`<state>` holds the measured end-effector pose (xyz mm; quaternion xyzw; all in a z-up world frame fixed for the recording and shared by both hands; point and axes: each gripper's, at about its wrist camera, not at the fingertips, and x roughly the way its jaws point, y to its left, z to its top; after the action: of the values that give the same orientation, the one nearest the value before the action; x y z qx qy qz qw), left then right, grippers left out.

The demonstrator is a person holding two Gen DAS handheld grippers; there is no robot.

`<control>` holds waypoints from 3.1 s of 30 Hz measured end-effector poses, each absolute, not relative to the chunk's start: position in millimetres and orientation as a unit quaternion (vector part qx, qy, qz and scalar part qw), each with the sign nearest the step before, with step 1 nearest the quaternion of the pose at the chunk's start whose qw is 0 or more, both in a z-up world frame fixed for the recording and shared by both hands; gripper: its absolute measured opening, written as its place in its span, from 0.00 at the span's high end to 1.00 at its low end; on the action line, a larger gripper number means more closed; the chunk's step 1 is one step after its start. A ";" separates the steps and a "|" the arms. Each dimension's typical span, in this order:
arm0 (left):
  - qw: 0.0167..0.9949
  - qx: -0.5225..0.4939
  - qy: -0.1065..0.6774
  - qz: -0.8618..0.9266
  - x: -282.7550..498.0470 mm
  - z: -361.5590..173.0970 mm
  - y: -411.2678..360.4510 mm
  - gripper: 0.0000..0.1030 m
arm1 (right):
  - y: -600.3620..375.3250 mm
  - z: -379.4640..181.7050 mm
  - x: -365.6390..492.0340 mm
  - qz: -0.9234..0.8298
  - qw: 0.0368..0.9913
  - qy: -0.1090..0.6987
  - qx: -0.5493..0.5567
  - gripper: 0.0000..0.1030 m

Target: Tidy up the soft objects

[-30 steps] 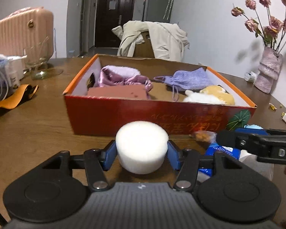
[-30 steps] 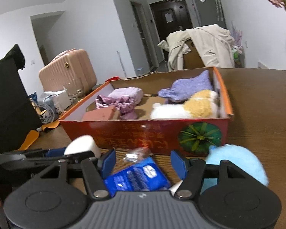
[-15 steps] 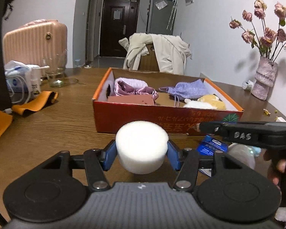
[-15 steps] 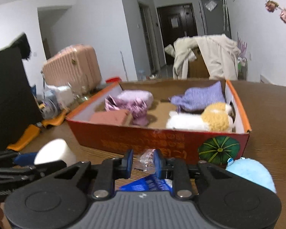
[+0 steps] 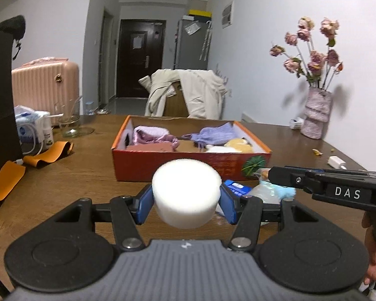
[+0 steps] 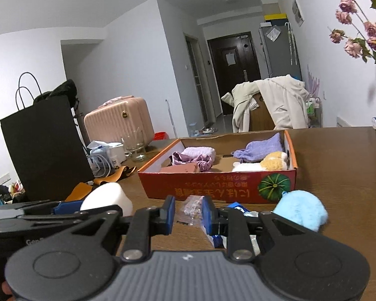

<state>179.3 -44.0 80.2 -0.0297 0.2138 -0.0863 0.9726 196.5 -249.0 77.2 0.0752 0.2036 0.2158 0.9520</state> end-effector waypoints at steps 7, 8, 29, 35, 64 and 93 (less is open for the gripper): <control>0.972 -0.026 0.200 -0.122 226.6 104.6 -44.1 0.45 | -251.1 90.9 221.4 0.222 0.954 0.194 0.060 0.78; 0.971 -0.028 0.201 -0.129 242.2 110.0 -43.2 0.45 | -250.8 94.2 232.6 0.225 0.953 0.194 0.056 0.78; 0.920 -0.010 0.366 -0.138 588.9 52.1 -67.7 0.34 | -189.9 49.5 550.8 0.293 0.879 0.373 -0.053 0.77; 0.924 -0.006 0.360 -0.128 583.7 59.1 -56.3 0.31 | -190.7 52.5 549.7 0.282 0.887 0.363 -0.052 0.61; 0.973 0.002 0.222 -0.063 191.2 79.6 -52.4 0.18 | -320.6 83.2 205.0 0.168 0.957 0.231 0.042 0.40; 0.941 0.061 0.252 -0.216 247.8 21.9 -147.1 0.82 | -355.6 35.7 243.2 0.121 0.951 0.260 0.114 0.47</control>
<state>247.8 -147.1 21.9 0.0611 0.2519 -0.2157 0.9414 243.2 -355.6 35.7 0.1143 0.2599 0.1205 0.9512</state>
